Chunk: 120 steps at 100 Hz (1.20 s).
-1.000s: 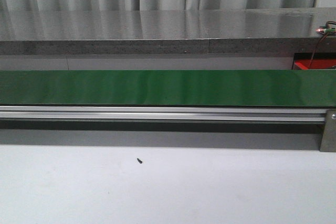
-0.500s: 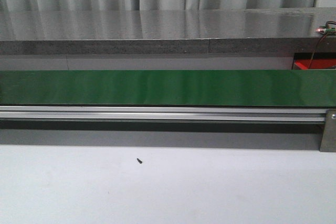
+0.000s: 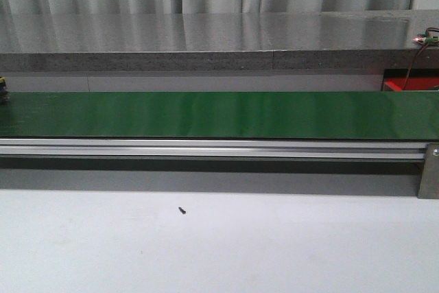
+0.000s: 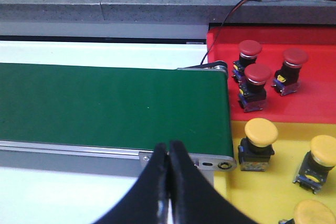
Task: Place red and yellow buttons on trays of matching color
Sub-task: 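Grasp a red button from the cluster with the left gripper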
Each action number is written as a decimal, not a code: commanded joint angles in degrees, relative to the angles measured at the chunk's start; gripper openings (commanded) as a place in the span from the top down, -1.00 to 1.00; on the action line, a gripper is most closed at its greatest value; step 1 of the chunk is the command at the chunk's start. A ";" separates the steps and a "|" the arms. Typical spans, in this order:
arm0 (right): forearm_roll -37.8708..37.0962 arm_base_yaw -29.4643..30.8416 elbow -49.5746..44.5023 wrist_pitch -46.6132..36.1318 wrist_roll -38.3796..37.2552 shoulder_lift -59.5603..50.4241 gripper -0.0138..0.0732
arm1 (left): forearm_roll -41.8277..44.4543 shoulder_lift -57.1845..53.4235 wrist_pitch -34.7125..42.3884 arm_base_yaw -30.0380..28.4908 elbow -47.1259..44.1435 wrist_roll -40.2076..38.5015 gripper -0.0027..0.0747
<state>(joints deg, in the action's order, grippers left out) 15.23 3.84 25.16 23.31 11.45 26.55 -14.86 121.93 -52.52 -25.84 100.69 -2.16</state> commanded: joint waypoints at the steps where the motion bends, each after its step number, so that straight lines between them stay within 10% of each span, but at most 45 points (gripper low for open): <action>1: 0.58 -0.09 1.53 -4.28 0.47 0.05 0.97 | -1.20 -3.23 2.95 -0.28 1.73 -0.44 -0.48; 33: 0.56 -0.09 1.53 -4.15 0.47 0.05 0.97 | -1.20 -1.52 4.80 -0.28 1.84 -1.34 -0.45; 92: 1.00 -0.09 1.53 -4.09 0.47 0.05 0.97 | -1.87 -0.01 5.45 -0.28 1.84 -1.34 0.53; 120: 1.00 -0.09 1.53 -4.09 0.47 0.05 0.97 | -0.48 -2.07 5.34 -0.28 1.92 0.18 0.63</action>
<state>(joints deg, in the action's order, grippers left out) 15.60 3.84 25.16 23.31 11.45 26.55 -15.19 125.24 -48.85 -25.84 100.88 -2.42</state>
